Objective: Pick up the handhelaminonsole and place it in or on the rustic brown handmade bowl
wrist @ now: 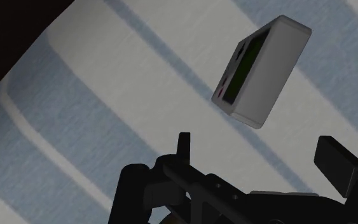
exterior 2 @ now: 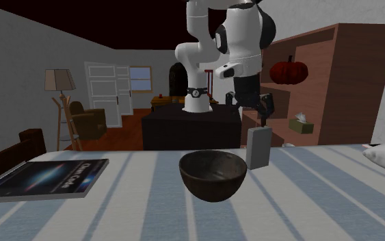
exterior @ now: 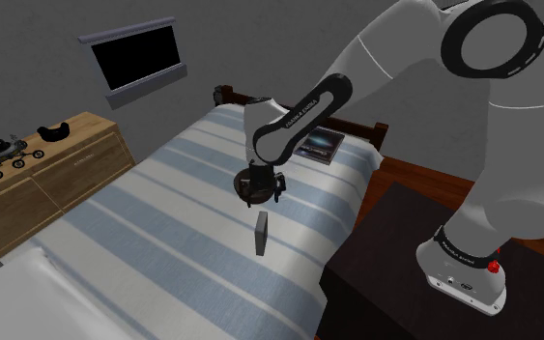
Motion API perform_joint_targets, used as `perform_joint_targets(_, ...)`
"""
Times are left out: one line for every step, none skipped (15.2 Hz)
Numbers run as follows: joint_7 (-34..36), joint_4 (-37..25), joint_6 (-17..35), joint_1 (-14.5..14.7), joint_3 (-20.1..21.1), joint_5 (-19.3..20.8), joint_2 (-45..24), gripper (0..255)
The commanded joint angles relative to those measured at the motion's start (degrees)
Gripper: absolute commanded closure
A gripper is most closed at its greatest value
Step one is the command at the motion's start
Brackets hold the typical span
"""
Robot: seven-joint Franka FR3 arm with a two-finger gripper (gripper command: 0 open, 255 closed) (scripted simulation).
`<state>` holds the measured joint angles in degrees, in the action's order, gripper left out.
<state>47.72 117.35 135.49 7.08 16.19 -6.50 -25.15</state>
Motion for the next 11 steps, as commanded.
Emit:
perform_joint_targets(0.3, -0.2, 1.2, 0.3, -0.1, 0.2, -1.4, 0)
perform_joint_targets(0.3, -0.1, 1.8, 0.5, -0.2, 0.3, -1.9, 0)
perform_joint_targets(0.4, 0.0, 2.5, 0.6, -0.2, 0.4, -2.5, 0)
perform_joint_targets(0.5, 0.0, 3.1, 0.8, -0.3, 0.5, -3.0, 0)
perform_joint_targets(0.5, 0.1, 3.7, 0.9, -0.3, 0.6, -3.6, 0)
perform_joint_targets(0.5, 0.1, 4.1, 1.0, -0.4, 0.6, -3.9, 0)
perform_joint_targets(0.5, 0.1, 4.1, 1.0, -0.4, 0.6, -3.9, 0)
perform_joint_targets(0.5, 0.1, 4.1, 1.0, -0.4, 0.6, -3.9, 0)
perform_joint_targets(0.5, 0.1, 4.1, 1.0, -0.4, 0.6, -3.9, 0)
perform_joint_targets(0.5, 0.1, 4.1, 1.0, -0.4, 0.6, -3.9, 0)
perform_joint_targets(0.5, 0.1, 4.1, 1.0, -0.4, 0.6, -3.9, 0)
